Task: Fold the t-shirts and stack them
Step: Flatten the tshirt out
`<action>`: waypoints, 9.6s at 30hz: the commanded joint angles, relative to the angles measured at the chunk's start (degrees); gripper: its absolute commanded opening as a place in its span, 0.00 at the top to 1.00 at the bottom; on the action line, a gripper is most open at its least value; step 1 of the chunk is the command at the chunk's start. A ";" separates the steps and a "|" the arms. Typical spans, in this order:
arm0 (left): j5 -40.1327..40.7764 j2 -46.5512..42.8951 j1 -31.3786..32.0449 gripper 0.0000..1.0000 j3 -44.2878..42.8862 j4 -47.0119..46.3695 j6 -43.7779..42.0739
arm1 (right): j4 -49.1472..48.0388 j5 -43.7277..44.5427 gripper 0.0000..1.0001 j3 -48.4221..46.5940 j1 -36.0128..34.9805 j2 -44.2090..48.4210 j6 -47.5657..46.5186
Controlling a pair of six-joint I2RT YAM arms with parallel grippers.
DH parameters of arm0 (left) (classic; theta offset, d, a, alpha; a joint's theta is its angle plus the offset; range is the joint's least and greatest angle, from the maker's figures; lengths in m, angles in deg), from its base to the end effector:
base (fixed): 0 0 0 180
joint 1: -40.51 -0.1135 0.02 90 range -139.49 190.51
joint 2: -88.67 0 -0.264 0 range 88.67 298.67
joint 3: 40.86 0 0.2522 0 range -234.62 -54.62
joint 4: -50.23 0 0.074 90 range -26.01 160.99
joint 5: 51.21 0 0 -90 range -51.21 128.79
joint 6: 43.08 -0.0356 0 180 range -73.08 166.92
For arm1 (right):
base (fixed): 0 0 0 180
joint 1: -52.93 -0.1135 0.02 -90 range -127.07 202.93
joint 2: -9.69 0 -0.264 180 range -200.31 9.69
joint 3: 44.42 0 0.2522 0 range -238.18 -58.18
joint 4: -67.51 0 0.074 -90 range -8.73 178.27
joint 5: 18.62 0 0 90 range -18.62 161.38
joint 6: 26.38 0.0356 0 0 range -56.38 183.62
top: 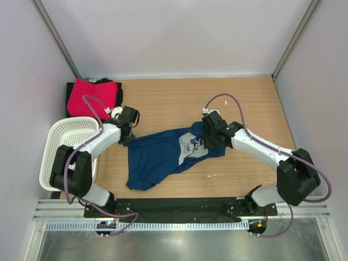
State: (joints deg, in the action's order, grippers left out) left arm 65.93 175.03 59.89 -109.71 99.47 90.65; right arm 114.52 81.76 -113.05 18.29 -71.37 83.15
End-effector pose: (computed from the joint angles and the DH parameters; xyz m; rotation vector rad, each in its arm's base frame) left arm 0.2747 -0.0794 0.2040 -0.6599 2.4599 0.2493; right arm 0.2346 0.1543 0.2261 -0.2762 2.5705 0.1125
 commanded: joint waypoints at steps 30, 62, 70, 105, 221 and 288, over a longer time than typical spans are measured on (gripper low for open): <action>-0.24 -1.03 -0.39 1.00 0.77 -2.26 0.57 | -1.26 2.82 0.49 -5.95 -1.05 0.73 -1.25; 0.20 -1.20 -0.39 1.00 0.25 -2.26 -0.04 | -2.15 5.45 0.87 -5.51 -1.05 -2.35 -0.72; 0.81 -2.96 -0.39 1.00 -3.96 0.37 -3.02 | 2.25 10.27 0.99 -11.81 -1.05 0.46 -1.77; -17.65 -45.06 -0.39 1.00 -42.61 12.06 -20.35 | 28.79 36.19 0.99 -85.04 -0.08 8.99 -16.45; -19.75 37.15 -12.10 0.00 -65.36 -2.26 -17.80 | -2.67 -2.72 0.00 -68.22 25.23 -41.93 -5.22; -15.36 8.64 5.50 0.25 -17.60 3.10 -2.50 | -6.10 -0.27 0.21 -11.75 10.64 -17.73 7.54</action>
State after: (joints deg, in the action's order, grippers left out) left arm 50.63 185.33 65.20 -126.81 105.72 88.66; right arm 112.10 78.94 -124.65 28.65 -89.42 89.66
